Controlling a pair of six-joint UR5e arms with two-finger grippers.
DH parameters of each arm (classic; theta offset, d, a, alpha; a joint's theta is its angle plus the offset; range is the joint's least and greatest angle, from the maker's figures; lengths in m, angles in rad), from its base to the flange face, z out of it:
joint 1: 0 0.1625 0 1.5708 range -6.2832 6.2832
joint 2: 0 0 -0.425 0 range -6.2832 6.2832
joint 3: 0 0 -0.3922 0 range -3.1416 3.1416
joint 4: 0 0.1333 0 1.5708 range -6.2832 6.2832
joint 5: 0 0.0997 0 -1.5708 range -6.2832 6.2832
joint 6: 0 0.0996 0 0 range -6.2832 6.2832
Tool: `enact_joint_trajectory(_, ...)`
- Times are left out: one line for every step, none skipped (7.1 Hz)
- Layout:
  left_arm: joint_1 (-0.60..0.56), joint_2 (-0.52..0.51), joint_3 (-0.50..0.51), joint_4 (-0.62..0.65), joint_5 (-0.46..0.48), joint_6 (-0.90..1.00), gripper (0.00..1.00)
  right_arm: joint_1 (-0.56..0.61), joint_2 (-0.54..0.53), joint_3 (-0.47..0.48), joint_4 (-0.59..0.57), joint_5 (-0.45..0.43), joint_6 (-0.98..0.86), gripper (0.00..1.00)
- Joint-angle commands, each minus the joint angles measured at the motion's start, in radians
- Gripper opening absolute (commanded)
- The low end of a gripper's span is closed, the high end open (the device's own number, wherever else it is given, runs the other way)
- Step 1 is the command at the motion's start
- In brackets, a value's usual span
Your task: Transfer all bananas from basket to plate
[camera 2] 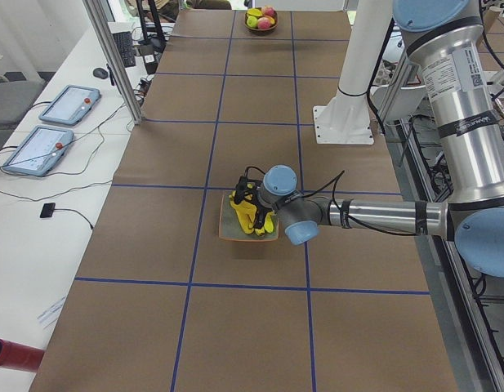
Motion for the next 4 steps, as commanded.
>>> enact_joint_trajectory(-0.237,-0.002,-0.001,0.264,-0.007,0.445,1.00,0.034,-0.047,-0.020,-0.099,-0.025,-0.210,1.00)
enact_joint_trajectory(-0.364,-0.007,-0.004,0.408,-0.008,0.649,1.00,0.041,-0.072,-0.020,-0.159,-0.071,-0.320,1.00)
enact_joint_trajectory(-0.430,-0.008,-0.018,0.520,-0.007,0.788,1.00,0.051,-0.089,-0.020,-0.236,-0.110,-0.420,1.00)
enact_joint_trajectory(-0.477,-0.008,-0.038,0.623,-0.023,0.874,1.00,0.080,-0.089,-0.017,-0.356,-0.111,-0.533,1.00)
